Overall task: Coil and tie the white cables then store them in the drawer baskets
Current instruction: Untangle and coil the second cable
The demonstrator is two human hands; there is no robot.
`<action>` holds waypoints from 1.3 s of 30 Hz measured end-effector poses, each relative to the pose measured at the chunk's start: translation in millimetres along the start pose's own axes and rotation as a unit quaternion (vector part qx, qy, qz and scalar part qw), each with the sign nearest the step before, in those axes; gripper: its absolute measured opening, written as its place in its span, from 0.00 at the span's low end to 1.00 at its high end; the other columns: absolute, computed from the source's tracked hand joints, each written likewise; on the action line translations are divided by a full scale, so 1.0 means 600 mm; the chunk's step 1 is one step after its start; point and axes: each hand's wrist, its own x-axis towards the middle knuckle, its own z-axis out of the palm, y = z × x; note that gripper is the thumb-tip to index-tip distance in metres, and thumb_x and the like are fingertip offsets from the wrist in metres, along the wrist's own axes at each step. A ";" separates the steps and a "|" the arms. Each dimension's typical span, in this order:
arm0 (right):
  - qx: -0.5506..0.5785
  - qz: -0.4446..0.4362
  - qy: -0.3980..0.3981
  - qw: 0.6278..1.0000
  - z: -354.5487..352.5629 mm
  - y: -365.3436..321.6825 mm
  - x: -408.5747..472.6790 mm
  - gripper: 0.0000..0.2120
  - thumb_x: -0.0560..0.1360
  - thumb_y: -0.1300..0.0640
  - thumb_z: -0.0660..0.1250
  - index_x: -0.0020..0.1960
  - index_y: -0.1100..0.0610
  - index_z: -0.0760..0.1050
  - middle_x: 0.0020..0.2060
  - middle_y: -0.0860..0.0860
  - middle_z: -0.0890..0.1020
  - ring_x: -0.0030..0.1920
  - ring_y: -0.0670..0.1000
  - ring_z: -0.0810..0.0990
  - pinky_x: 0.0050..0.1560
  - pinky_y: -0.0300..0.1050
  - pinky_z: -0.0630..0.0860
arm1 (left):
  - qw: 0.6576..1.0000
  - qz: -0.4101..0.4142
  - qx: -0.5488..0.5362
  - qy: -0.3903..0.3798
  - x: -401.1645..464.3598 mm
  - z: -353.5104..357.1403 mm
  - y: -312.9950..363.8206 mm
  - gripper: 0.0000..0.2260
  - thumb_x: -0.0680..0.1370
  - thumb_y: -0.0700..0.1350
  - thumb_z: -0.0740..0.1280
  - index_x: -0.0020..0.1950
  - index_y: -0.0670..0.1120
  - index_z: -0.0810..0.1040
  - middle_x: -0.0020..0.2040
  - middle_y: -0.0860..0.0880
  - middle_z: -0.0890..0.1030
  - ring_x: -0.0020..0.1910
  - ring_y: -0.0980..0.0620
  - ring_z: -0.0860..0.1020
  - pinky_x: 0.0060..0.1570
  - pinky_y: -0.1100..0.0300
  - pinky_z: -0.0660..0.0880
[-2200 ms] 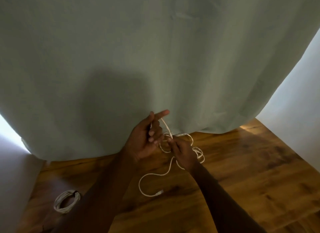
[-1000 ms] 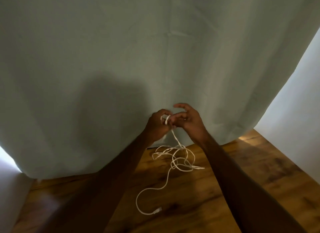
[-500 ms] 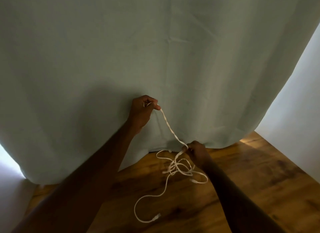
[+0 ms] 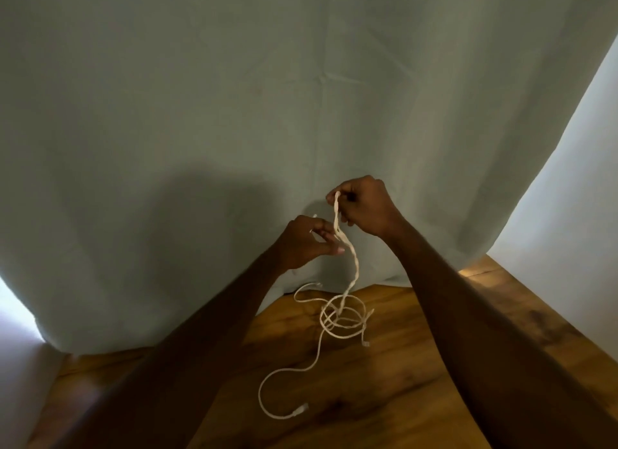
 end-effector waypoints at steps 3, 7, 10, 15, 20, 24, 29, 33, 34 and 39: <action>0.031 0.013 0.017 0.999 0.007 -0.001 -0.002 0.06 0.74 0.68 0.72 0.48 0.62 0.86 0.34 0.49 0.84 0.30 0.44 0.83 0.35 0.39 0.82 | 1.000 0.009 -0.022 0.007 -0.001 0.011 0.010 0.08 0.73 0.43 0.76 0.50 0.45 0.85 0.44 0.52 0.85 0.47 0.56 0.81 0.48 0.66 0.73; 0.059 0.031 0.037 0.997 0.023 -0.009 -0.015 0.06 0.73 0.68 0.73 0.46 0.60 0.85 0.33 0.48 0.84 0.29 0.43 0.83 0.34 0.36 0.79 | 0.996 -0.050 -0.075 -0.015 -0.002 0.018 0.023 0.10 0.73 0.45 0.75 0.52 0.43 0.84 0.45 0.51 0.84 0.46 0.56 0.81 0.48 0.65 0.76; 0.139 0.064 0.014 0.988 0.035 -0.022 -0.025 0.04 0.74 0.68 0.72 0.47 0.62 0.85 0.30 0.48 0.83 0.27 0.45 0.82 0.31 0.37 0.78 | 0.975 -0.136 -0.171 0.043 -0.002 0.028 0.034 0.05 0.78 0.40 0.68 0.44 0.40 0.81 0.34 0.48 0.78 0.30 0.56 0.74 0.30 0.66 0.69; 0.117 0.002 0.096 0.988 0.039 -0.001 -0.050 0.21 0.72 0.62 0.76 0.63 0.52 0.79 0.41 0.51 0.84 0.41 0.46 0.82 0.47 0.36 0.77 | 0.934 -0.195 -0.278 0.115 0.006 0.011 0.031 0.08 0.77 0.36 0.67 0.41 0.45 0.83 0.34 0.44 0.77 0.25 0.54 0.69 0.24 0.65 0.61; 0.130 0.169 0.051 0.976 0.099 0.070 -0.149 0.20 0.72 0.52 0.77 0.61 0.50 0.75 0.37 0.49 0.79 0.36 0.44 0.78 0.38 0.37 0.77 | 0.914 -0.176 -0.348 0.115 0.015 -0.023 0.033 0.06 0.78 0.39 0.66 0.46 0.41 0.83 0.36 0.46 0.81 0.25 0.56 0.67 0.23 0.66 0.58; 0.084 0.189 -0.138 0.969 0.166 0.117 -0.205 0.06 0.78 0.56 0.70 0.53 0.57 0.81 0.45 0.51 0.85 0.42 0.44 0.83 0.44 0.36 0.79 | 0.913 -0.175 -0.347 0.122 0.018 -0.031 0.048 0.07 0.79 0.40 0.66 0.44 0.41 0.82 0.34 0.48 0.81 0.25 0.56 0.67 0.25 0.64 0.58; -0.049 0.174 -0.066 0.981 0.144 0.166 -0.201 0.10 0.81 0.54 0.65 0.50 0.59 0.83 0.41 0.53 0.80 0.38 0.43 0.76 0.44 0.41 0.70 | 0.891 -0.151 -0.388 0.181 0.015 -0.064 0.033 0.04 0.77 0.39 0.68 0.44 0.42 0.81 0.32 0.49 0.79 0.24 0.57 0.68 0.23 0.66 0.59; -0.069 0.110 -0.001 0.992 0.090 0.137 -0.150 0.11 0.80 0.55 0.68 0.48 0.62 0.84 0.41 0.58 0.83 0.40 0.53 0.80 0.42 0.44 0.72 | 0.892 -0.162 -0.367 0.209 0.010 -0.087 0.005 0.06 0.79 0.40 0.66 0.44 0.45 0.80 0.34 0.51 0.79 0.25 0.58 0.66 0.23 0.67 0.57; -0.053 0.092 0.030 0.994 0.079 0.122 -0.138 0.11 0.80 0.54 0.68 0.47 0.61 0.84 0.40 0.57 0.84 0.38 0.52 0.81 0.42 0.44 0.74 | 0.892 -0.167 -0.367 0.206 0.009 -0.087 -0.003 0.06 0.80 0.42 0.66 0.43 0.45 0.79 0.35 0.51 0.79 0.25 0.58 0.65 0.23 0.67 0.57; -0.011 0.110 0.003 0.994 0.057 0.103 -0.103 0.09 0.79 0.57 0.69 0.47 0.60 0.86 0.34 0.52 0.85 0.32 0.42 0.82 0.42 0.41 0.81 | 0.935 -0.167 -0.281 0.140 -0.016 -0.059 -0.032 0.01 0.76 0.42 0.71 0.45 0.47 0.82 0.33 0.53 0.78 0.29 0.55 0.69 0.25 0.66 0.65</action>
